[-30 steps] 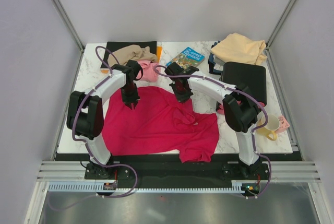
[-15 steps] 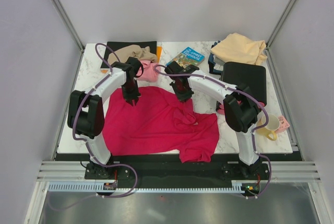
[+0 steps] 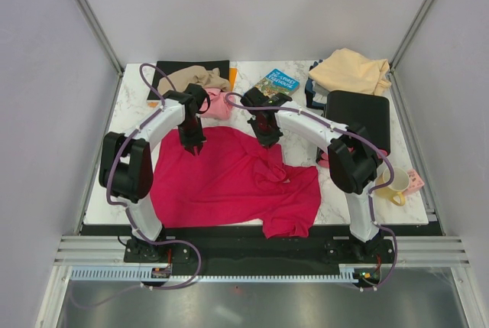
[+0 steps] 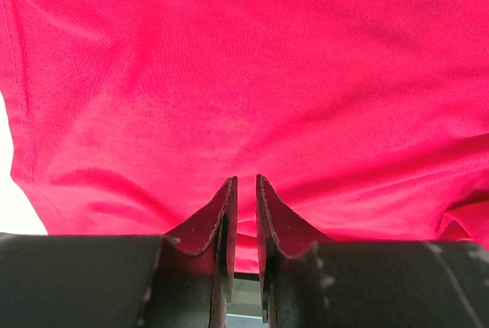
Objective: Fold and stack the t-shirts
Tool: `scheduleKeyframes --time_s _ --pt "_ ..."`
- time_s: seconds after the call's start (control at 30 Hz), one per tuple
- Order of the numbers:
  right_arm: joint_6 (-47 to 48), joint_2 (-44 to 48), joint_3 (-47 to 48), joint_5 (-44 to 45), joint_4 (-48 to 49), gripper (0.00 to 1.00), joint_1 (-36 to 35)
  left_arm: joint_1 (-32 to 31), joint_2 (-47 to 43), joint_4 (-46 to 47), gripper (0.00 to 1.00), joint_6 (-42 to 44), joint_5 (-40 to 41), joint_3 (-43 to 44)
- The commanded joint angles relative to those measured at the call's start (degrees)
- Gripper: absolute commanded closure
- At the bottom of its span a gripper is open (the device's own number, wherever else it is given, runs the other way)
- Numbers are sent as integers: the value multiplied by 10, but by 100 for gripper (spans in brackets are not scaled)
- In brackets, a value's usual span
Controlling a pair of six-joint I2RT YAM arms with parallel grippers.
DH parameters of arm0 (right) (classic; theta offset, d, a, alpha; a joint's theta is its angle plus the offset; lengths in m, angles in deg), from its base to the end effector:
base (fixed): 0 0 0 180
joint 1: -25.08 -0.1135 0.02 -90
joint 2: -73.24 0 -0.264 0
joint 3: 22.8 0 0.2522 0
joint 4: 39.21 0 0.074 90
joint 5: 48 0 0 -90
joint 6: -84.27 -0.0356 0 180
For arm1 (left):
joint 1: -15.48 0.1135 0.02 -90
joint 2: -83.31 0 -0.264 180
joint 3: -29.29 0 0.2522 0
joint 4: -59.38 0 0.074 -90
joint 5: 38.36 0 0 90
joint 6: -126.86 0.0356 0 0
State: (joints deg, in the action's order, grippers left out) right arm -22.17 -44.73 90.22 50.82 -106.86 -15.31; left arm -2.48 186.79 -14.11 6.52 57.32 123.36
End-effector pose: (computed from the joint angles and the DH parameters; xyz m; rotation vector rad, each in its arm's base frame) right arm 0.3293 0.2730 0.2207 -0.5490 2.7480 0.0140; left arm 0.3282 -0.1027 0.2204 -0.3313 2.9691 0.0594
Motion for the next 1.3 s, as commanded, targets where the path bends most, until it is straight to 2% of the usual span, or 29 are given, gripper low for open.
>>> scheduleKeyframes --time_s 0.0,0.1,0.27,0.73,0.93,1.07,1.27 --pt "1 10 21 -9 -3 88 0 4 3 2 78 6 -3 10" --pt "-2 9 21 -11 -3 96 1 3 2 2 78 8 -1 8" --pt "-3 14 29 -10 -3 100 2 4 3 3 78 6 5 7" --pt "6 38 73 -8 -32 100 12 11 30 -1 78 -1 -20 63" --pt "8 36 83 -10 -30 100 14 14 36 -6 77 -10 4 70" --pt "8 49 109 0 -30 100 23 48 48 -1 76 -31 9 73" --pt "5 105 125 18 -31 100 47 108 103 -1 75 -50 22 149"
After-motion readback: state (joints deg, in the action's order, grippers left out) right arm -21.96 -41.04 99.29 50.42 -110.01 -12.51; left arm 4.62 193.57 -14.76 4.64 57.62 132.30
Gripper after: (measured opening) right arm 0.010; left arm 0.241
